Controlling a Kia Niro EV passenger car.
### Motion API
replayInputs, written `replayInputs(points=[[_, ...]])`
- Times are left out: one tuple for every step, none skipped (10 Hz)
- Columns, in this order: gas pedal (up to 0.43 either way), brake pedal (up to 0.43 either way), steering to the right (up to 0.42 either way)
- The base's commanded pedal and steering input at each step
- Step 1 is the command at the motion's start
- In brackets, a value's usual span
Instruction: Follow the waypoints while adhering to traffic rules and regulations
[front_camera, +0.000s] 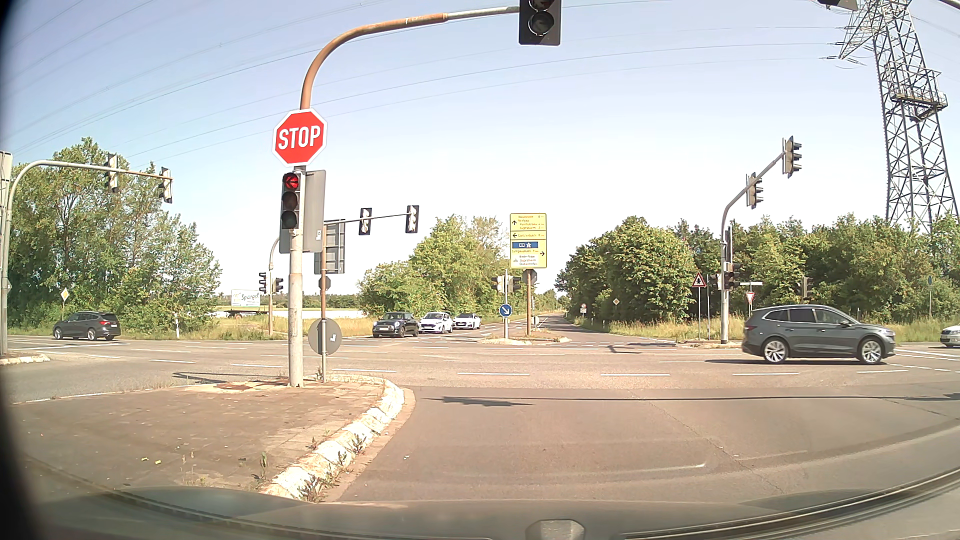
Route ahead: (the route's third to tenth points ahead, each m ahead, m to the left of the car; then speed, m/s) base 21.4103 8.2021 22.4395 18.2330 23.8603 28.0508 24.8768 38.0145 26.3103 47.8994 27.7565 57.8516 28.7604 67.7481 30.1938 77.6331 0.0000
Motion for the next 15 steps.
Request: replayInputs(points=[[0.0, 0.262, 0.0], [0.0, 0.262, 0.001], [0.0, 0.262, 0.0], [0.0, 0.262, 0.0], [0.0, 0.262, 0.0], [0.0, 0.268, 0.0], [0.0, 0.262, 0.001], [0.0, 0.262, 0.001], [0.0, 0.262, 0.0], [0.0, 0.262, 0.0], [0.0, 0.268, 0.001], [0.0, 0.268, 0.001], [0.0, 0.262, 0.0], [0.0, 0.262, 0.001], [0.0, 0.268, 0.001]])
